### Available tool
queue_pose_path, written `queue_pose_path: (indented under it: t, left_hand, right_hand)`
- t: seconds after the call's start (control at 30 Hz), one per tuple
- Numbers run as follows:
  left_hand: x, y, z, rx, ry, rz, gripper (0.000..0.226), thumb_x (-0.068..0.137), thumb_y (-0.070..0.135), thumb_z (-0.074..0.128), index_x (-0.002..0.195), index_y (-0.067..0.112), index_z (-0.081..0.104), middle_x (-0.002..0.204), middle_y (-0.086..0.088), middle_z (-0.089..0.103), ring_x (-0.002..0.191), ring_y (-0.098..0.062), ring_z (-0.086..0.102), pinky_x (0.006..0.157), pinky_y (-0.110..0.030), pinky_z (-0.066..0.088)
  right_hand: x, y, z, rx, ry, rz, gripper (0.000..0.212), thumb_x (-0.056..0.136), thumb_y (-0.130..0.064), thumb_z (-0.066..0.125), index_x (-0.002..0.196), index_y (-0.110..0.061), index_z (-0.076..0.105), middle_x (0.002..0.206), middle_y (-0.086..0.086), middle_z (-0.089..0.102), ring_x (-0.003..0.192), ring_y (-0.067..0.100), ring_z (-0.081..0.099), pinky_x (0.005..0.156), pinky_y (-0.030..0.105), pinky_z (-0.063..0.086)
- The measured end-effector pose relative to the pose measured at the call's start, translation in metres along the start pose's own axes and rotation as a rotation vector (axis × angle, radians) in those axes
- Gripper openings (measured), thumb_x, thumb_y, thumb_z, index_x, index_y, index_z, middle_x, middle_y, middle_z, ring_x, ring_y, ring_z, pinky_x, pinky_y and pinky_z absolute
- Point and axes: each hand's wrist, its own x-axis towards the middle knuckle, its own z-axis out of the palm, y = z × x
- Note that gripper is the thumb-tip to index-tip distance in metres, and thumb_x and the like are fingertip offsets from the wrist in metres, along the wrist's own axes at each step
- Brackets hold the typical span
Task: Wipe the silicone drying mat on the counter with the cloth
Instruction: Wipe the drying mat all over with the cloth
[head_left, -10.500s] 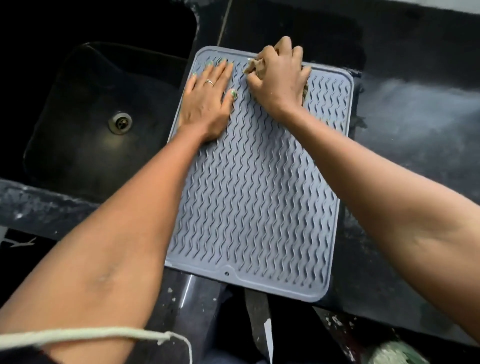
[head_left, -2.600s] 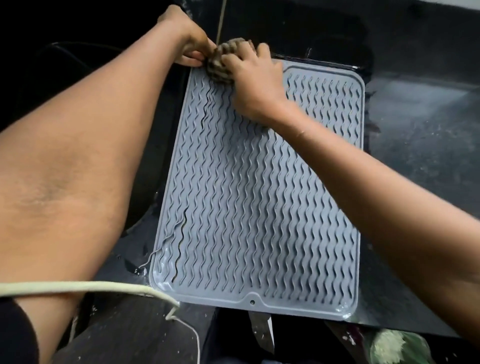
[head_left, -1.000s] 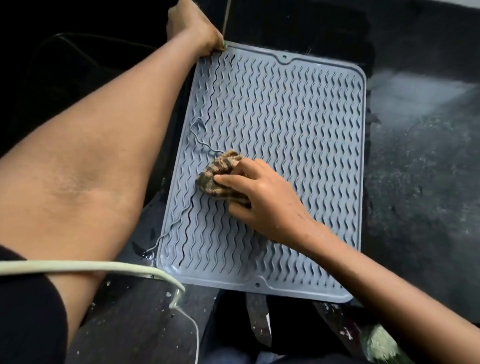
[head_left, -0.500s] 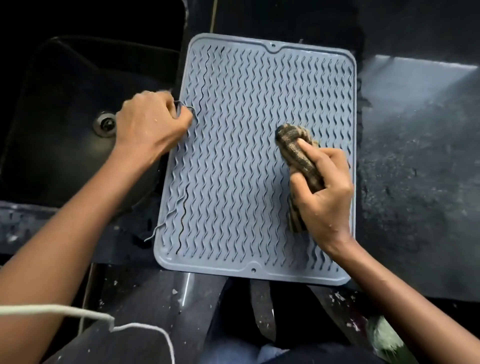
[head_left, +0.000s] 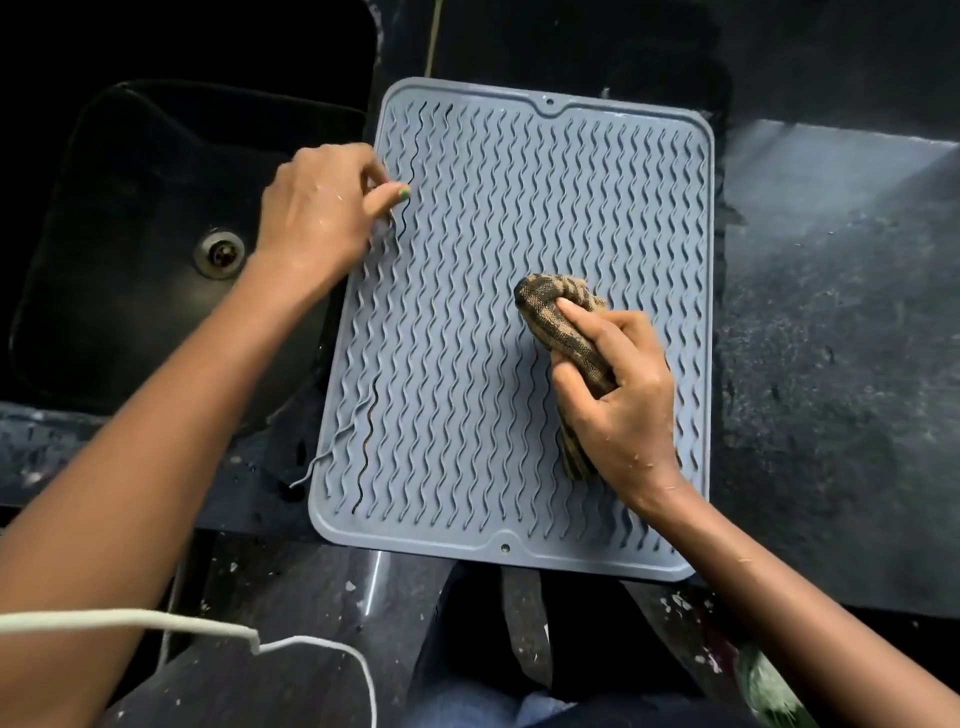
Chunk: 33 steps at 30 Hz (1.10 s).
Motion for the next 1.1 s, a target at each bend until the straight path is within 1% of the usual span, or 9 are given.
queue_pose_path:
  t: [0.13, 0.27, 0.37, 0.57, 0.63, 0.87, 0.97, 1.03, 1.1]
  left_hand:
    - [-0.001, 0.012, 0.013, -0.278, -0.048, 0.292, 0.042, 0.099, 0.018, 0.045, 0.141, 0.013, 0.046, 0.143, -0.008, 0.051, 0.132, -0.021, 0.046, 0.108, -0.021, 0.029]
    - [0.006, 0.005, 0.040, 0.030, -0.224, 0.461, 0.055, 0.103, 0.030, 0.034, 0.153, 0.016, 0.018, 0.161, -0.002, 0.016, 0.149, -0.020, 0.011, 0.120, -0.038, 0.006]
    - [0.025, 0.000, 0.045, 0.114, -0.216, 0.511, 0.056, 0.103, 0.035, 0.026, 0.154, 0.018, 0.009, 0.162, -0.001, 0.007, 0.150, -0.021, 0.003, 0.120, -0.042, 0.002]
    - [0.078, 0.010, 0.046, 0.075, -0.161, 0.457, 0.052, 0.102, 0.021, 0.029, 0.152, 0.012, 0.021, 0.160, -0.006, 0.022, 0.148, -0.023, 0.016, 0.121, -0.038, 0.009]
    - [0.083, 0.009, 0.048, 0.049, -0.157, 0.426, 0.054, 0.100, 0.021, 0.028, 0.153, 0.015, 0.018, 0.161, -0.003, 0.018, 0.149, -0.020, 0.013, 0.121, -0.037, 0.008]
    - [0.092, 0.004, 0.051, 0.114, -0.218, 0.451, 0.053, 0.104, 0.026, 0.025, 0.154, 0.021, 0.008, 0.163, -0.002, 0.005, 0.150, -0.022, 0.003, 0.119, -0.037, 0.003]
    - [0.084, 0.009, 0.046, 0.121, -0.233, 0.424, 0.053, 0.104, 0.028, 0.022, 0.154, 0.022, 0.006, 0.163, 0.000, 0.004, 0.150, -0.020, 0.002, 0.120, -0.038, 0.002]
    - [0.080, 0.017, 0.037, 0.124, -0.299, 0.381, 0.053, 0.104, 0.026, 0.022, 0.154, 0.021, 0.004, 0.163, 0.000, 0.001, 0.150, -0.020, -0.001, 0.121, -0.039, 0.000]
    - [0.080, 0.029, 0.025, 0.024, -0.427, 0.255, 0.054, 0.104, 0.025, 0.024, 0.154, 0.018, 0.007, 0.163, -0.003, 0.001, 0.150, -0.021, 0.000, 0.121, -0.041, 0.000]
  right_hand:
    - [0.001, -0.001, -0.001, -0.003, -0.016, -0.003, 0.044, 0.077, -0.015, 0.061, 0.120, -0.016, 0.062, 0.102, -0.005, 0.048, 0.096, 0.009, 0.051, 0.087, 0.019, 0.042]
    - [0.007, -0.007, 0.001, -0.001, -0.038, 0.003, 0.043, 0.077, -0.014, 0.061, 0.120, -0.015, 0.062, 0.103, -0.003, 0.051, 0.099, 0.016, 0.054, 0.087, 0.028, 0.046]
    - [0.034, -0.018, 0.008, -0.074, -0.088, -0.113, 0.042, 0.080, -0.015, 0.061, 0.122, -0.013, 0.060, 0.109, 0.009, 0.057, 0.101, 0.023, 0.054, 0.084, 0.031, 0.046]
    - [0.154, -0.029, 0.063, -0.512, -0.155, -0.220, 0.045, 0.088, -0.022, 0.048, 0.133, -0.021, 0.049, 0.137, 0.004, 0.046, 0.120, 0.028, 0.040, 0.095, 0.038, 0.036]
    - [0.163, -0.027, 0.074, -0.607, -0.183, -0.212, 0.041, 0.085, -0.024, 0.049, 0.126, -0.018, 0.052, 0.135, 0.002, 0.047, 0.122, 0.028, 0.037, 0.094, 0.038, 0.034]
    - [0.044, -0.041, 0.051, -0.252, -0.324, -0.433, 0.016, 0.075, -0.012, 0.068, 0.092, -0.011, 0.071, 0.107, 0.007, 0.067, 0.089, 0.015, 0.048, 0.075, 0.029, 0.042]
    - [-0.010, -0.047, 0.043, -0.265, -0.546, -0.500, 0.022, 0.074, -0.015, 0.067, 0.093, -0.005, 0.070, 0.103, 0.010, 0.067, 0.089, 0.025, 0.057, 0.072, 0.039, 0.053]
    - [-0.001, -0.050, 0.038, -0.290, -0.669, -0.503, 0.022, 0.078, -0.019, 0.062, 0.096, -0.008, 0.069, 0.098, 0.005, 0.065, 0.087, 0.021, 0.053, 0.072, 0.041, 0.053]
    - [0.027, -0.057, 0.038, -0.203, -0.600, -0.493, 0.018, 0.080, -0.017, 0.061, 0.095, -0.015, 0.070, 0.093, 0.002, 0.064, 0.083, 0.015, 0.050, 0.070, 0.037, 0.052]
